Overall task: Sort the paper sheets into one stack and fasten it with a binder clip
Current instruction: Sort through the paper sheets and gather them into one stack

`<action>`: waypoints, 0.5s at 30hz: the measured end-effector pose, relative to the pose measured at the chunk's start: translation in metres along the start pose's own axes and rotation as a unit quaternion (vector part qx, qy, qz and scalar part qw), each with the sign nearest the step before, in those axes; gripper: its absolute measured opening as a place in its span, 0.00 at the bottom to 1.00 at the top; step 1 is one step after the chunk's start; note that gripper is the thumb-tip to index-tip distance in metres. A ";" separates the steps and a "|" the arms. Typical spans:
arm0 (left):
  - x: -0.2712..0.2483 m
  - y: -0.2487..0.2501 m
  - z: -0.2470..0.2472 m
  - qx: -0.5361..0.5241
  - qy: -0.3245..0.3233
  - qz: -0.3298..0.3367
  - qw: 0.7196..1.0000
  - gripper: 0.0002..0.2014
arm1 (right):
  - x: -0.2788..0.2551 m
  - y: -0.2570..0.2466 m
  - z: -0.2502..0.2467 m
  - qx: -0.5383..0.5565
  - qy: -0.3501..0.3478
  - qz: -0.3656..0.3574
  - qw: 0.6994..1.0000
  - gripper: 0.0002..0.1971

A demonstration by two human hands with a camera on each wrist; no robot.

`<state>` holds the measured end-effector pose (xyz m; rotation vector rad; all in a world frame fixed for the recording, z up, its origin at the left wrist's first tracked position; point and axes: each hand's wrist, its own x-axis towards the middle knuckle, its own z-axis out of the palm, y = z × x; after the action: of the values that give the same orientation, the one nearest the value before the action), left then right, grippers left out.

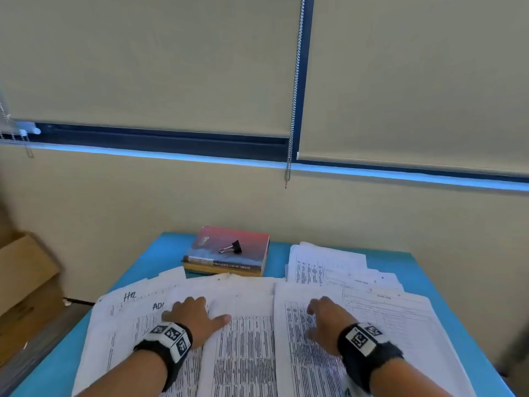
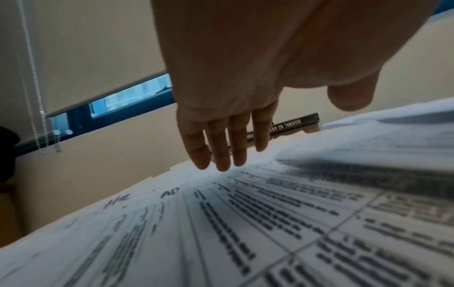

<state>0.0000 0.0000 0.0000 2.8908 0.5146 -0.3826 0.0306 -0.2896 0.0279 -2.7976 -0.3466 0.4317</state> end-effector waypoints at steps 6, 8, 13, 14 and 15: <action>0.028 0.006 0.010 0.052 -0.011 -0.011 0.999 0.54 | 0.058 -0.016 -0.001 -0.045 0.014 0.009 0.999 0.35; 0.034 0.005 0.008 0.064 -0.011 -0.018 0.998 0.56 | 0.072 -0.017 -0.004 -0.085 0.004 0.002 0.996 0.39; 0.042 -0.001 0.005 0.051 -0.028 -0.012 0.998 0.58 | 0.098 -0.021 -0.002 -0.155 -0.036 -0.005 0.987 0.43; 0.043 -0.002 0.004 0.052 -0.027 -0.008 0.998 0.56 | 0.101 -0.023 -0.002 -0.163 -0.036 -0.001 0.986 0.41; 0.044 -0.003 0.003 0.055 -0.024 -0.003 0.998 0.54 | 0.103 -0.024 -0.002 -0.172 -0.034 -0.003 0.985 0.37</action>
<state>0.0382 0.0154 -0.0160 2.9764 0.5098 -0.4954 0.1225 -0.2393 0.0106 -3.1201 -0.4850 0.5101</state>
